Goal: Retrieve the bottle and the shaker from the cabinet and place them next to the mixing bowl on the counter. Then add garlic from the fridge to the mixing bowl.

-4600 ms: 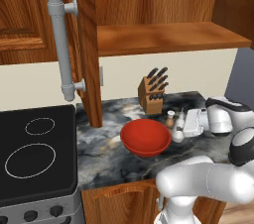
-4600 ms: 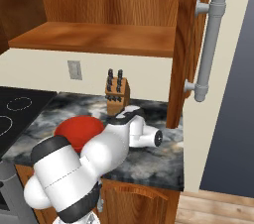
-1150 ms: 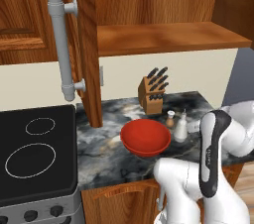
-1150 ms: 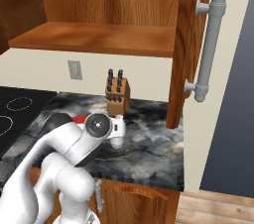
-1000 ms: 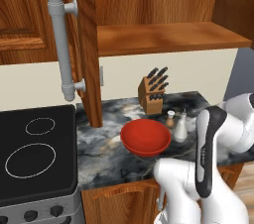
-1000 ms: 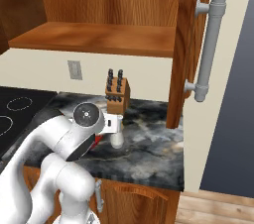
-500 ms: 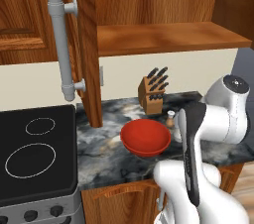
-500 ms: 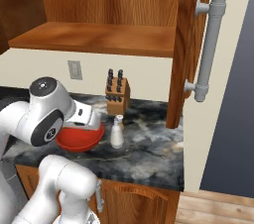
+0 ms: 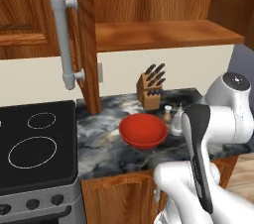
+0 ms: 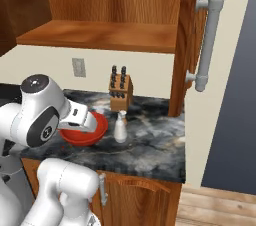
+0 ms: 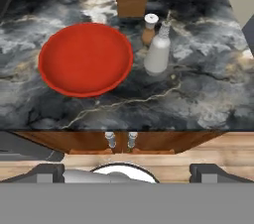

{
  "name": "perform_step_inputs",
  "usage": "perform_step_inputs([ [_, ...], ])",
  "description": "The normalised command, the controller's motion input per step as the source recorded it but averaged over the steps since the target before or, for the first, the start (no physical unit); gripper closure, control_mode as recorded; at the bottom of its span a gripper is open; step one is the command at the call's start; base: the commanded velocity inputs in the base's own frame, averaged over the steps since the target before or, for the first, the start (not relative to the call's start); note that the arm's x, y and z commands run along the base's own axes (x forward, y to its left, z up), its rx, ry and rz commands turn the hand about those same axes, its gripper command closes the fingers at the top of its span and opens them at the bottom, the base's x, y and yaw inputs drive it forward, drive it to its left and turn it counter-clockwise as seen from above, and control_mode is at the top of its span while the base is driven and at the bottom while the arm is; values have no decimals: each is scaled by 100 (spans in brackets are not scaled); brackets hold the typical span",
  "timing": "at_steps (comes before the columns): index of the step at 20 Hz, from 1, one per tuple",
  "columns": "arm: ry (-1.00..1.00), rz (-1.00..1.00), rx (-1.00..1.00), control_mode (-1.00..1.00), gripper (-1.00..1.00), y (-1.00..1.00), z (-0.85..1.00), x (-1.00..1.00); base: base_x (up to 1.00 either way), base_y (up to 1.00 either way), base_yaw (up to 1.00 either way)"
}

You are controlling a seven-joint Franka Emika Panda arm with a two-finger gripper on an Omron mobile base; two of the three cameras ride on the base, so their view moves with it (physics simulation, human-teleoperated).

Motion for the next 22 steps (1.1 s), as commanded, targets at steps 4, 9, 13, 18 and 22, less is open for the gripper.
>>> perform_step_inputs([
  [4,0,0,0,100,-100,0,0,0,-91,17,8],
  [9,0,0,0,100,-100,0,0,0,-94,21,13],
  [13,0,0,0,100,-100,0,0,0,-91,46,15],
  [18,0,0,0,100,-100,0,0,0,-86,46,14],
  [22,0,0,0,100,-100,0,0,0,-80,40,13],
])
